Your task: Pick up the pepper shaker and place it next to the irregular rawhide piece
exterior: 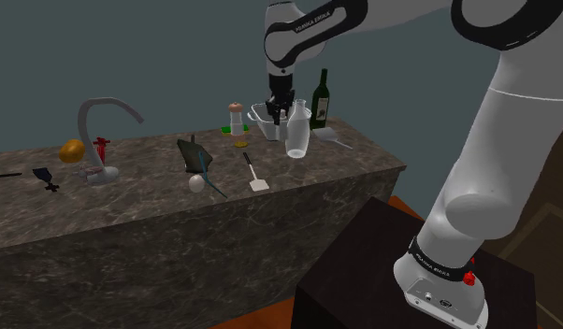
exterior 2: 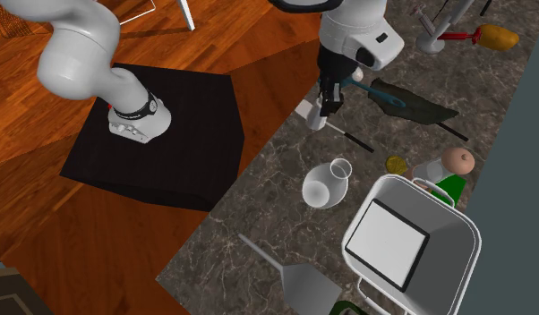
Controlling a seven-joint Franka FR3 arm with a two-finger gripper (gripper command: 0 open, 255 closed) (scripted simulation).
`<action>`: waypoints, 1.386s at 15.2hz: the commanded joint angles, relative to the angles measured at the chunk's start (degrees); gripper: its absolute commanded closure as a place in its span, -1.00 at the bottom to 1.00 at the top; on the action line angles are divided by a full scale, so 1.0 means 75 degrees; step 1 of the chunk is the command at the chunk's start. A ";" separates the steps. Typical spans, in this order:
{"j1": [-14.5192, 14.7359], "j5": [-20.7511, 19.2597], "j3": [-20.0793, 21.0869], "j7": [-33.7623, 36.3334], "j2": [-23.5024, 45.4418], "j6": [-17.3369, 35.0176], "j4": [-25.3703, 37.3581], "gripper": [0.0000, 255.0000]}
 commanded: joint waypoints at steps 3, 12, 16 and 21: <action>0.0228 0.0058 0.0197 0.0400 0.1001 -0.0182 0.1145 1.00; 0.0753 0.0084 0.0485 0.1152 0.3511 -0.1081 0.4477 1.00; 0.0987 0.0094 0.0550 0.1390 0.5060 -0.1927 0.6845 1.00; 0.1122 0.0109 0.0566 0.1504 0.6424 -0.2527 0.8794 1.00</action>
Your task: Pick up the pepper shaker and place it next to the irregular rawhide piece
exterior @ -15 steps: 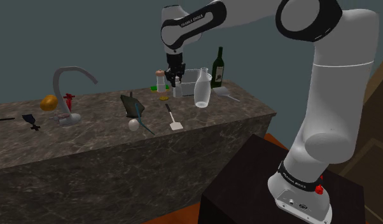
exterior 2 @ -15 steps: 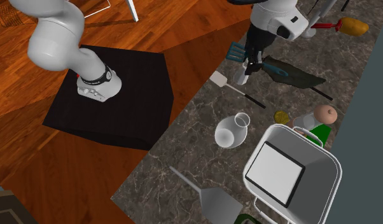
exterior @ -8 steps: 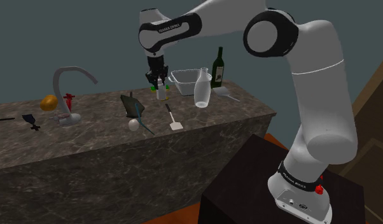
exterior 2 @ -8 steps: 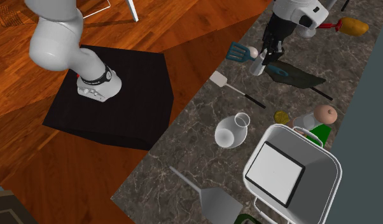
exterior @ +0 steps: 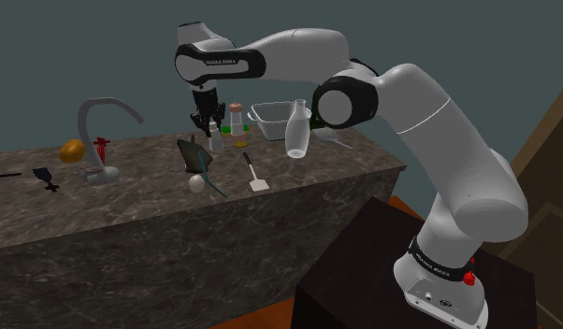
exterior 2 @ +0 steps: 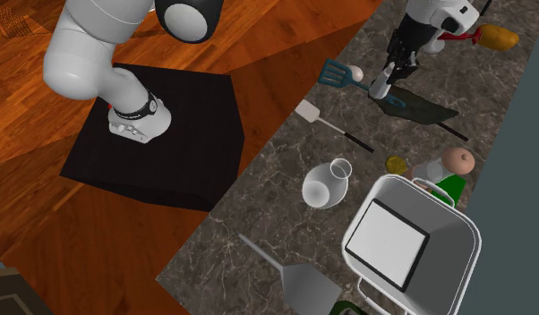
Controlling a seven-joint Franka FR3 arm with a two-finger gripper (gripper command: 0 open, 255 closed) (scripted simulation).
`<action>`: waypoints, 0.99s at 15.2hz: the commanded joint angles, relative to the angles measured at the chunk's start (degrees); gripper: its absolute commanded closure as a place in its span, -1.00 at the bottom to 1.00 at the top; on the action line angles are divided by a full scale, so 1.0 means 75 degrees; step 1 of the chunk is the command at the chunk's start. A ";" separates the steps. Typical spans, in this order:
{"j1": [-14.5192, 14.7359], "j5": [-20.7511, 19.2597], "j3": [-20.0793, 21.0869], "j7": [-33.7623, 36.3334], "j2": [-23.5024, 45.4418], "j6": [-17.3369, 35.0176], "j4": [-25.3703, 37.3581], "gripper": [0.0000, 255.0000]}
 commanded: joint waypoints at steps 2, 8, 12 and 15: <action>0.0011 -0.0005 0.0001 0.0039 0.0058 0.0272 -0.0204 1.00; 0.0009 -0.0018 0.0003 0.0094 0.0026 0.0910 -0.0876 1.00; 0.0008 -0.0026 0.0002 0.0127 0.0083 0.1275 -0.1186 1.00; 0.0007 -0.0032 0.0001 0.0149 0.0159 0.1525 -0.1361 1.00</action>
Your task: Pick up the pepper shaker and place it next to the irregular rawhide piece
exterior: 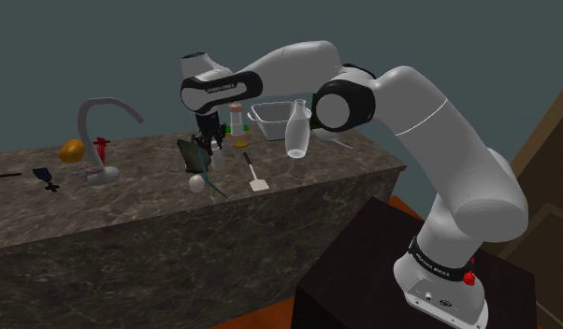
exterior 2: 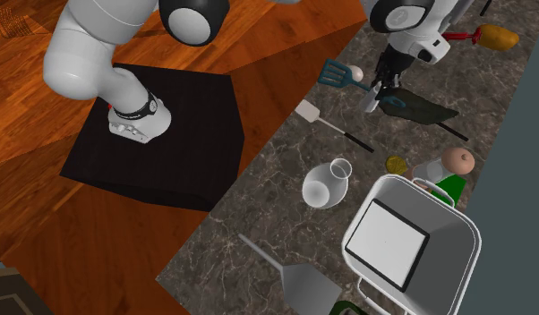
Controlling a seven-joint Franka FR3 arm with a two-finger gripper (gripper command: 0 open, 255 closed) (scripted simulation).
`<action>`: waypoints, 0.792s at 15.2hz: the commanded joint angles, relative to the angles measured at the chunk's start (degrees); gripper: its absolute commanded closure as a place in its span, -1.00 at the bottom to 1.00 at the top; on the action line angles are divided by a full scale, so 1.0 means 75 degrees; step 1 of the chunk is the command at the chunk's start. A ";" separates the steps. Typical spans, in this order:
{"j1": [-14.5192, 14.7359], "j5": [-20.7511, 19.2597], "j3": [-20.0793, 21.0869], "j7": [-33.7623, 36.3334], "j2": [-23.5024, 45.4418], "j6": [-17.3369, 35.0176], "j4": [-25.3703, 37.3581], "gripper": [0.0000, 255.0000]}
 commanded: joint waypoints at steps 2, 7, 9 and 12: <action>-0.0009 -0.0004 -0.0002 0.0007 -0.0013 0.0190 -0.0196 1.00; -0.0009 -0.0004 -0.0002 0.0007 -0.0011 0.0189 -0.0194 1.00; -0.0009 -0.0004 -0.0002 0.0007 -0.0011 0.0189 -0.0194 -1.00; -0.0009 -0.0004 -0.0002 0.0007 -0.0011 0.0189 -0.0194 -1.00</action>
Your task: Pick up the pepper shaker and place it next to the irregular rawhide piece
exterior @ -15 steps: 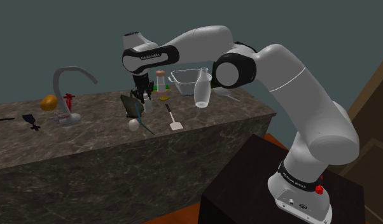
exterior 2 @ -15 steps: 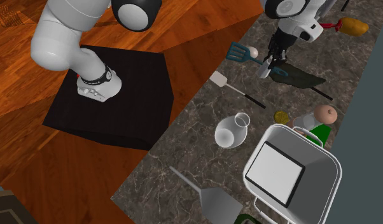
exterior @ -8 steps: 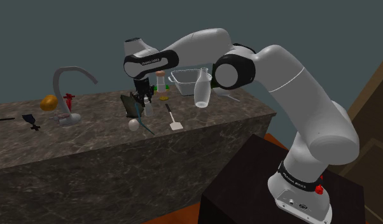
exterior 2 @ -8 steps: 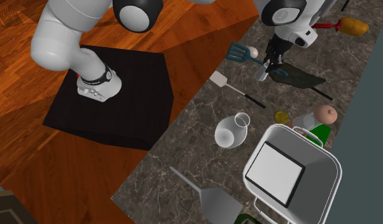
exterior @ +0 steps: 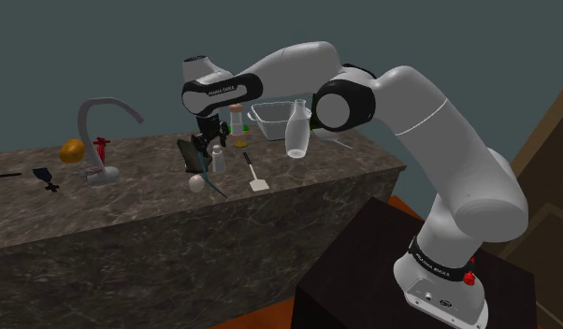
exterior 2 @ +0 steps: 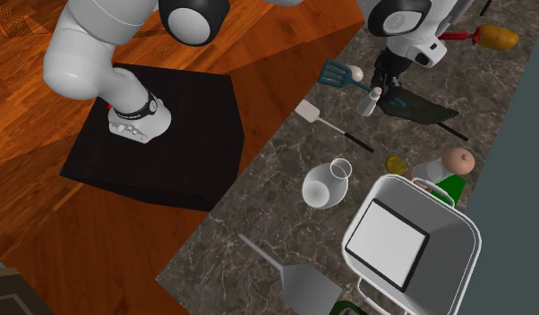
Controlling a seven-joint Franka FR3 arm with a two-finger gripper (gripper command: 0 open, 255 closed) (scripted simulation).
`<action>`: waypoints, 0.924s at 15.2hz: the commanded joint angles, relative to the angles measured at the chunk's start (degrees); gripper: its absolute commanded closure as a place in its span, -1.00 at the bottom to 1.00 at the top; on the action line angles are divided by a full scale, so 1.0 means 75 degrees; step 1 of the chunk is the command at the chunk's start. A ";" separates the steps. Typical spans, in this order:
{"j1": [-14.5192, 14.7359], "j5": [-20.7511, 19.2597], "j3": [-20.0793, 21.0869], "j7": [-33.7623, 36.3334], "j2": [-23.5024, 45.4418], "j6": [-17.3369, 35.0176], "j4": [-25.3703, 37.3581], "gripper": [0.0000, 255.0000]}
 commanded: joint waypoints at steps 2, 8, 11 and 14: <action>0.0000 0.0000 0.0000 0.0000 0.0000 0.0000 0.0000 -1.00; 0.0050 0.0013 0.0007 -0.0023 -0.0190 -0.0826 0.0635 -1.00; 0.0050 0.0013 0.0007 -0.0023 -0.0188 -0.0828 0.0638 -1.00; 0.0050 0.0013 0.0007 -0.0023 -0.0188 -0.0828 0.0638 -1.00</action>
